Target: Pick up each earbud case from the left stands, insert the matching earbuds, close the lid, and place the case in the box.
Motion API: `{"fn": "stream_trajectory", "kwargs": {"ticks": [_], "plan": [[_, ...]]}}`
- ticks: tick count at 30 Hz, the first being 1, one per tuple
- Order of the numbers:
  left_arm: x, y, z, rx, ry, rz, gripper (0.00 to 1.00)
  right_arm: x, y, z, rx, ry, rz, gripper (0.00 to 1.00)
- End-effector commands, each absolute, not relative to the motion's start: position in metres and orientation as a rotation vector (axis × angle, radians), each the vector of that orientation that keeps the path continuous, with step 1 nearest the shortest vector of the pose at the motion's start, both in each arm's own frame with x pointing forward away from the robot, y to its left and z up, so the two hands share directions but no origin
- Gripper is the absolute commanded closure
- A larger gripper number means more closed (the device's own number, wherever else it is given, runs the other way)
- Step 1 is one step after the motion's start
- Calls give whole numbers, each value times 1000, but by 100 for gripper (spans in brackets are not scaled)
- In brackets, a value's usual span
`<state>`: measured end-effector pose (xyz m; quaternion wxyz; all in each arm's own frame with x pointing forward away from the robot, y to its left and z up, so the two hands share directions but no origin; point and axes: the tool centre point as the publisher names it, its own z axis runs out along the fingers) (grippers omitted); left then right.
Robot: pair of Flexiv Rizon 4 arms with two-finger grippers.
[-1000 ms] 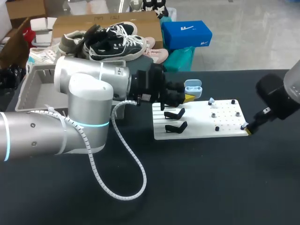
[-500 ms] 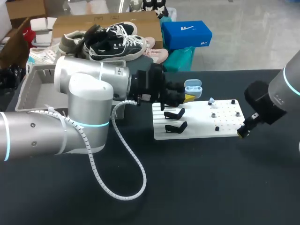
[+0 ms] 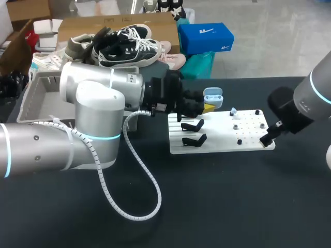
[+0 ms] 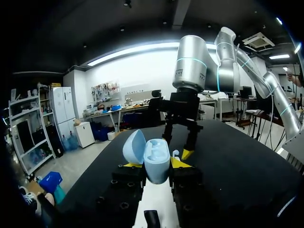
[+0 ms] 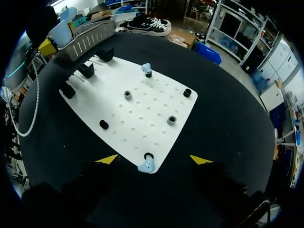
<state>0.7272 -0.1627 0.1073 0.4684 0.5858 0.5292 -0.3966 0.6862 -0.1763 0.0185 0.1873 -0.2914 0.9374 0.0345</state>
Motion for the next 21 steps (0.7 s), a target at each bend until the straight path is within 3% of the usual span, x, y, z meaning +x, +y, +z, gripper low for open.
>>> {"fn": "stream_trajectory", "kwargs": {"ticks": [1, 3, 6, 21], "plan": [[727, -162, 107, 1434, 1297, -971, 100, 679, -179, 23, -810, 2631, 87, 26], [727, -162, 107, 1434, 1297, -971, 100, 678, -179, 23, -807, 2631, 86, 27], [727, -162, 107, 1434, 1297, -971, 100, 678, -178, 23, -811, 2632, 89, 49], [727, -162, 107, 1434, 1297, -971, 100, 677, -171, 19, -789, 2636, 124, 53]]}}
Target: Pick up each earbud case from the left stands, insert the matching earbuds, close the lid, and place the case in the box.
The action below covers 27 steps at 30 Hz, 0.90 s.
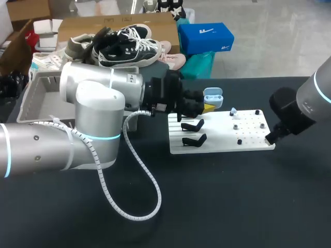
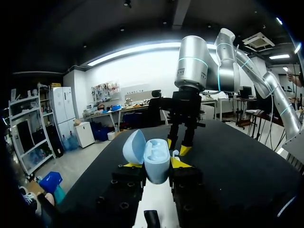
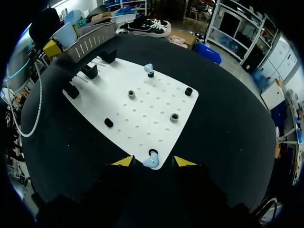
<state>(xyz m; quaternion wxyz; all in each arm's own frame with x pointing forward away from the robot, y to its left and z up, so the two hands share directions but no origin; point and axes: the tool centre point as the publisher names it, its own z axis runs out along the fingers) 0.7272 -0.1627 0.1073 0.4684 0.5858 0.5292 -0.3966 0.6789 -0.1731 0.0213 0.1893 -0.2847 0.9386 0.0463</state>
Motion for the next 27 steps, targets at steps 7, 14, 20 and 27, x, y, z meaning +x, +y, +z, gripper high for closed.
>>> {"fn": "stream_trajectory", "kwargs": {"ticks": [7, 14, 20, 27], "plan": [[727, -162, 107, 1434, 1297, -971, 100, 674, -169, 20, -779, 2640, 126, 55], [727, -162, 107, 1434, 1297, -971, 100, 677, -168, 19, -771, 2643, 124, 61], [727, -162, 107, 1434, 1297, -971, 100, 678, -167, 16, -770, 2653, 128, 64], [727, -162, 107, 1434, 1297, -971, 100, 679, -167, 16, -764, 2655, 128, 81]]}}
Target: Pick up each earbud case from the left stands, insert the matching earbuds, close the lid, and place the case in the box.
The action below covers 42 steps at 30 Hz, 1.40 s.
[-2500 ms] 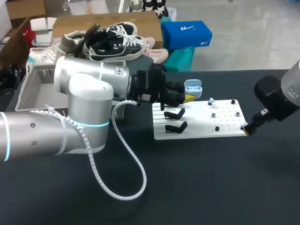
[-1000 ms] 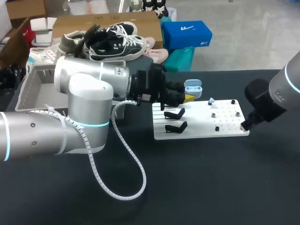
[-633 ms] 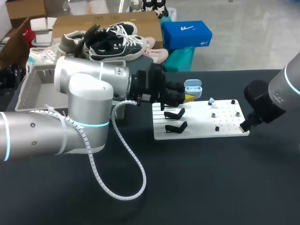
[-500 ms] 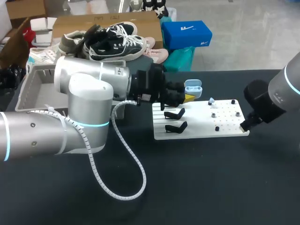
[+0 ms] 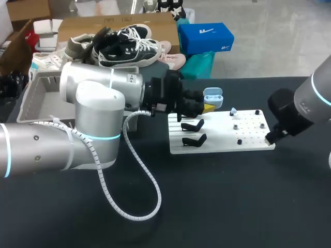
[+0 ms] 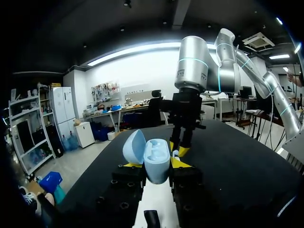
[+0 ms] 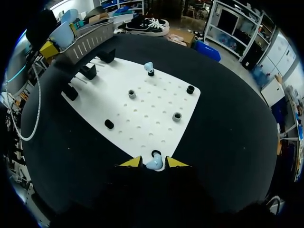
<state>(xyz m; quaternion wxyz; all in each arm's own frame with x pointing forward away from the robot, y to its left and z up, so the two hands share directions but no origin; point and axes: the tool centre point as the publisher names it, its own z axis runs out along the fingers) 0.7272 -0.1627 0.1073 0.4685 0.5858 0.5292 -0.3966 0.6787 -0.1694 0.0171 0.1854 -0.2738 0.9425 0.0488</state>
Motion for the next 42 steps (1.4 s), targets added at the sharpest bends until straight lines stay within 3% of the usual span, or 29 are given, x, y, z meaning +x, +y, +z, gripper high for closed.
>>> {"fn": "stream_trajectory", "kwargs": {"ticks": [1, 4, 7, 42], "plan": [[727, -162, 107, 1434, 1297, -971, 100, 679, -167, 16, -763, 2655, 127, 84], [727, -162, 107, 1434, 1297, -971, 100, 679, -168, 16, -757, 2657, 124, 87], [727, -162, 107, 1434, 1297, -971, 100, 678, -169, 15, -752, 2660, 123, 100], [727, -162, 107, 1434, 1297, -971, 100, 650, -150, 58, -794, 2609, 110, 100]]}}
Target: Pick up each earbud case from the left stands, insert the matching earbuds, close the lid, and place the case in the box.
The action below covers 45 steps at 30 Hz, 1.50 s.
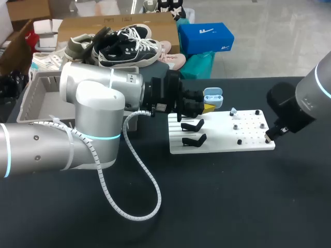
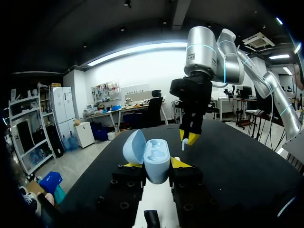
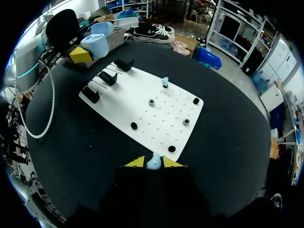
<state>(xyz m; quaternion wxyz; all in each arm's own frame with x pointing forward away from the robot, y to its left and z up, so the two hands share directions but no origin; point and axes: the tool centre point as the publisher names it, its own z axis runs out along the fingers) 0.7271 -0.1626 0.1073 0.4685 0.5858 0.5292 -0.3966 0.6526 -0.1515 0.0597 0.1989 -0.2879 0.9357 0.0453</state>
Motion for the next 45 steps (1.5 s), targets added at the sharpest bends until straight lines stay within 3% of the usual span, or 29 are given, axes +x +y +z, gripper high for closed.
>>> {"fn": "stream_trajectory", "kwargs": {"ticks": [1, 10, 30, 45], "plan": [[727, -162, 107, 1434, 1297, -971, 100, 650, -150, 58, -794, 2609, 110, 100], [727, -162, 107, 1434, 1297, -971, 100, 654, -147, 60, -754, 2640, 99, 100], [727, -162, 107, 1434, 1297, -971, 100, 651, -110, 126, 630, 2823, -19, 100], [727, -162, 107, 1434, 1297, -971, 100, 667, -45, 187, 1090, 2658, -195, 100]]}}
